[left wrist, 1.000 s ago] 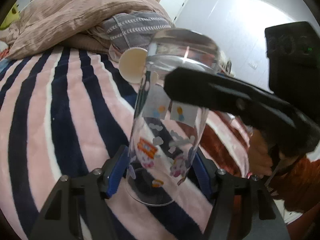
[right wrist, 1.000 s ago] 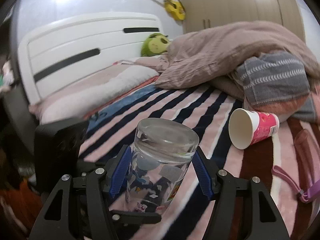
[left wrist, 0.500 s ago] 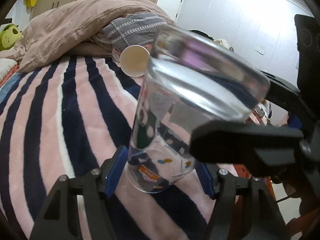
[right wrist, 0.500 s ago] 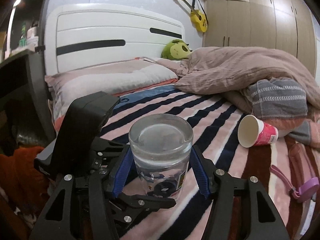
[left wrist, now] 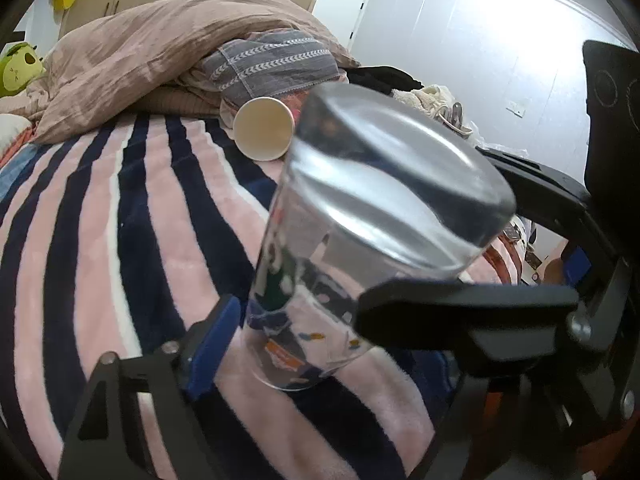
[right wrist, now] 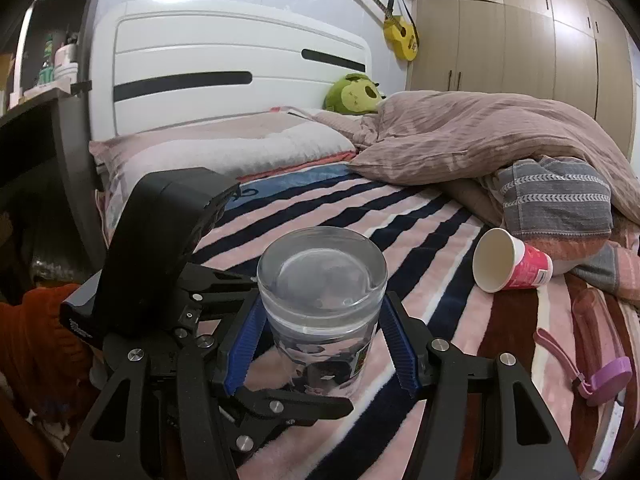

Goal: Flip cup upside down
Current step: 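Lower the inverted cup onto the blanket and open the left gripper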

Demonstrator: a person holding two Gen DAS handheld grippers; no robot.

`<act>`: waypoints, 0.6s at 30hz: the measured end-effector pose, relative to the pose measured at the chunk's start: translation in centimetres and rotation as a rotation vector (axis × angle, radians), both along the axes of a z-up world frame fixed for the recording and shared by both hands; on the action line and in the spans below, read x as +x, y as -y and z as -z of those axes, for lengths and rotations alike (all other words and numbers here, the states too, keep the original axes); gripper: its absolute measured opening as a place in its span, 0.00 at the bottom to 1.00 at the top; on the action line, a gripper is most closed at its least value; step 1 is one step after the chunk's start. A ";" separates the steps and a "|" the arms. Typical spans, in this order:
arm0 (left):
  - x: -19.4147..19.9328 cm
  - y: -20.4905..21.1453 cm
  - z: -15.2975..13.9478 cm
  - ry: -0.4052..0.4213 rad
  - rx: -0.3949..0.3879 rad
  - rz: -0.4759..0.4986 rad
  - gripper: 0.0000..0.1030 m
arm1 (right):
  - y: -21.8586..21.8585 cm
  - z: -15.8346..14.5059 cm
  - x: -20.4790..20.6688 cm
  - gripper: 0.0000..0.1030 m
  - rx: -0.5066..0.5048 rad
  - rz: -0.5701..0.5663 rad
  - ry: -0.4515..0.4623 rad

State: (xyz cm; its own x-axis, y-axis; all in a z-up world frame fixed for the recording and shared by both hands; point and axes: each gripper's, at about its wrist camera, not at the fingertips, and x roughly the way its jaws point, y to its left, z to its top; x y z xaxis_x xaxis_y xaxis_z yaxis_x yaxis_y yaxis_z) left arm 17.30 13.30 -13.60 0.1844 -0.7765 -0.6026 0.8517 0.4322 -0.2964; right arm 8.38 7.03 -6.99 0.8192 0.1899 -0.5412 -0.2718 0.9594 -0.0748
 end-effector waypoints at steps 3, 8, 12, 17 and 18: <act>0.0 0.1 -0.1 -0.003 -0.005 0.014 0.85 | 0.3 -0.1 0.3 0.63 0.010 0.009 -0.008; 0.1 -0.3 -0.4 -0.011 -0.030 0.024 0.88 | 1.1 -0.4 0.2 0.67 0.052 0.011 -0.009; 0.3 -0.7 -0.8 -0.007 -0.035 0.009 0.89 | 1.1 -0.7 0.0 0.67 0.058 0.010 0.000; -0.2 -2.0 -2.6 0.028 -0.036 -0.043 0.90 | 1.5 -2.0 -0.9 0.73 0.109 0.007 0.025; -0.4 -2.3 -3.1 0.041 -0.037 -0.063 0.93 | 1.7 -2.4 -1.3 0.79 0.122 0.017 0.038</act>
State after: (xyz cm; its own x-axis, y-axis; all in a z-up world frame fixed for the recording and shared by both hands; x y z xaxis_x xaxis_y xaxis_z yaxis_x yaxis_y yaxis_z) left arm 16.94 15.62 -10.53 0.2575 -0.7842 -0.5645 0.8350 0.4746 -0.2785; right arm 7.09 5.31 -4.55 0.8424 0.2387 -0.4830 -0.2550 0.9664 0.0328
